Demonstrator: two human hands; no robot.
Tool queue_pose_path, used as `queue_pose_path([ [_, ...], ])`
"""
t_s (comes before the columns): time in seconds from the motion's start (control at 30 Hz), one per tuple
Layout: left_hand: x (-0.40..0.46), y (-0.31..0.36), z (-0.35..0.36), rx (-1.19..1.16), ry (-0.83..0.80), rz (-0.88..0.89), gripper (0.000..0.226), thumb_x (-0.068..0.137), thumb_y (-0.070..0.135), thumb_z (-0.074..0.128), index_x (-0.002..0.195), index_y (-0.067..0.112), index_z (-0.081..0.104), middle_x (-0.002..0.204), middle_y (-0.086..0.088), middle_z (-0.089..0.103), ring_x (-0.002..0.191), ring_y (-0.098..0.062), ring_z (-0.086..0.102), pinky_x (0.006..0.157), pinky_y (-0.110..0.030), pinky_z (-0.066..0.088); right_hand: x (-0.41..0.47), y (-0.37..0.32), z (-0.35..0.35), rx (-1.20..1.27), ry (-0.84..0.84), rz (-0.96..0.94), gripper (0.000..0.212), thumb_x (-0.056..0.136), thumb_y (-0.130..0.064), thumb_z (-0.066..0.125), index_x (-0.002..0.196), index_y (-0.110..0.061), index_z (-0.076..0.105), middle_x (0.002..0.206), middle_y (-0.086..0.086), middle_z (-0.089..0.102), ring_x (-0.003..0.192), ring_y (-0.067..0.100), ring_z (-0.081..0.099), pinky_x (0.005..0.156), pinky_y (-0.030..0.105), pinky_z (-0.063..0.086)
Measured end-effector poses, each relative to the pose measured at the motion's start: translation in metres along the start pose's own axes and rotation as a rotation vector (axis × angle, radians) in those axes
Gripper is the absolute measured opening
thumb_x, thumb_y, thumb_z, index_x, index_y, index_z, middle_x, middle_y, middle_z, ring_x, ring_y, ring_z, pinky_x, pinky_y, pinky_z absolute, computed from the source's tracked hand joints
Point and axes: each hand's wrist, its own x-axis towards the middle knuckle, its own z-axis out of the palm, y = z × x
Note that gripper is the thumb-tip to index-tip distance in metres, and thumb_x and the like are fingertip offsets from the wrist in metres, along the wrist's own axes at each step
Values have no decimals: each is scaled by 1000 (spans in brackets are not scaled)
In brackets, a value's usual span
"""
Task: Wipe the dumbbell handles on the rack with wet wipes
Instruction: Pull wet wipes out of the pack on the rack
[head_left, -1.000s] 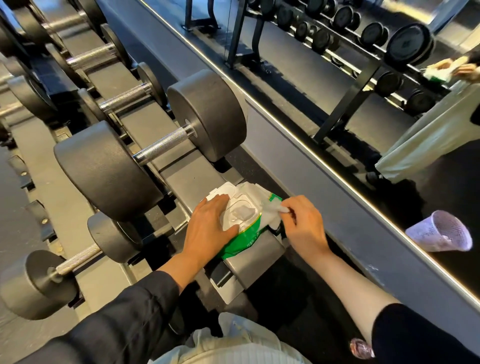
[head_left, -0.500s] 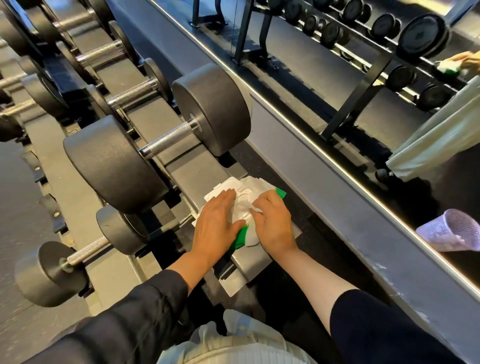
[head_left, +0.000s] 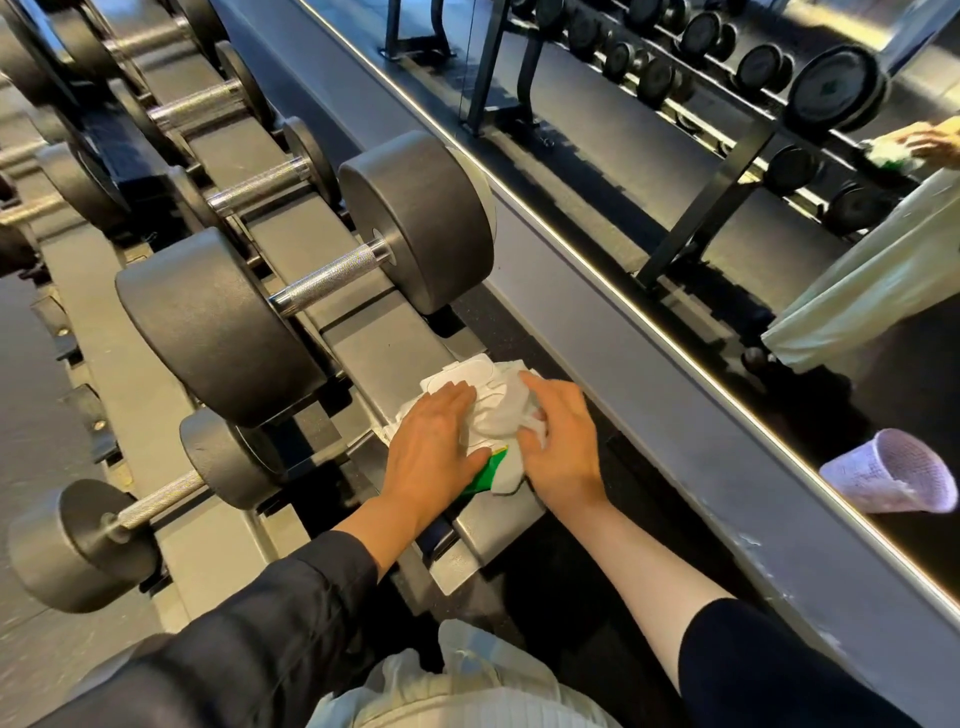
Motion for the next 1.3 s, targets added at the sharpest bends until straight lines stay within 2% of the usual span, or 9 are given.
queue_pose_path([
  [0.13, 0, -2, 5, -48, 16, 15, 65, 76, 30, 75, 136, 17, 51, 140, 0, 50, 128, -20, 46, 109, -31, 34, 5, -3, 15, -264, -155, -142, 41, 89, -3, 59, 127, -18, 58, 136, 4, 40, 125, 16, 40, 101, 25, 41],
  [0.23, -1, 0, 6, -53, 35, -12, 68, 77, 28, 76, 137, 13, 49, 142, -4, 48, 132, -20, 42, 110, -28, 26, 7, -4, 18, -307, -123, -168, 22, 89, -4, 60, 109, -5, 67, 126, 8, 54, 115, 19, 50, 94, 22, 42],
  [0.37, -1, -1, 6, -47, 57, -17, 67, 75, 27, 76, 135, 11, 52, 139, -6, 51, 129, -23, 46, 107, -28, 31, 6, -6, 13, -72, 24, -179, 11, 89, -4, 61, 97, -4, 69, 98, 6, 65, 94, 16, 62, 82, 31, 55],
  [0.6, 5, -3, -2, -6, 36, -16, 68, 80, 43, 71, 139, 21, 47, 142, 3, 48, 129, -15, 44, 105, -28, 34, 6, -15, -18, 130, 236, -97, 8, 89, 0, 59, 88, -3, 66, 86, 6, 60, 79, 2, 60, 63, 10, 47],
  [0.73, 8, 0, -5, -4, 59, -13, 65, 79, 40, 72, 137, 20, 49, 140, 3, 51, 126, -16, 48, 101, -31, 40, 4, -10, -16, 157, 307, -26, 7, 89, -4, 59, 85, -5, 64, 84, 6, 59, 77, 2, 58, 61, 10, 46],
  [0.87, 8, 4, -4, 1, 86, -37, 65, 77, 40, 74, 135, 18, 52, 137, 1, 54, 123, -18, 52, 99, -33, 43, 9, -6, -12, 122, 224, -30, 7, 90, -7, 59, 85, -7, 64, 85, 8, 59, 75, 5, 57, 61, 12, 46],
  [1.03, 11, 7, -6, -74, 132, -1, 52, 71, 33, 78, 119, 20, 64, 115, 2, 67, 103, -21, 62, 79, -34, 53, 25, -34, -7, 142, 72, -37, 7, 90, -9, 61, 94, -12, 65, 95, -1, 60, 85, 4, 61, 69, 17, 53],
  [1.17, 14, -1, -13, -99, 147, -24, 54, 67, 25, 78, 118, 20, 63, 112, 1, 67, 99, -22, 63, 81, -37, 54, 36, -48, -22, 186, 235, -74, 4, 90, -8, 60, 89, -11, 62, 88, -3, 57, 78, -4, 56, 62, 9, 45],
  [1.3, 14, -12, -12, -48, 125, -82, 65, 70, 28, 79, 131, 21, 56, 130, 3, 59, 114, -18, 57, 95, -30, 45, 51, -49, -52, 181, 464, -67, 7, 92, -12, 58, 85, -10, 57, 87, 7, 56, 70, -8, 52, 57, 6, 42],
])
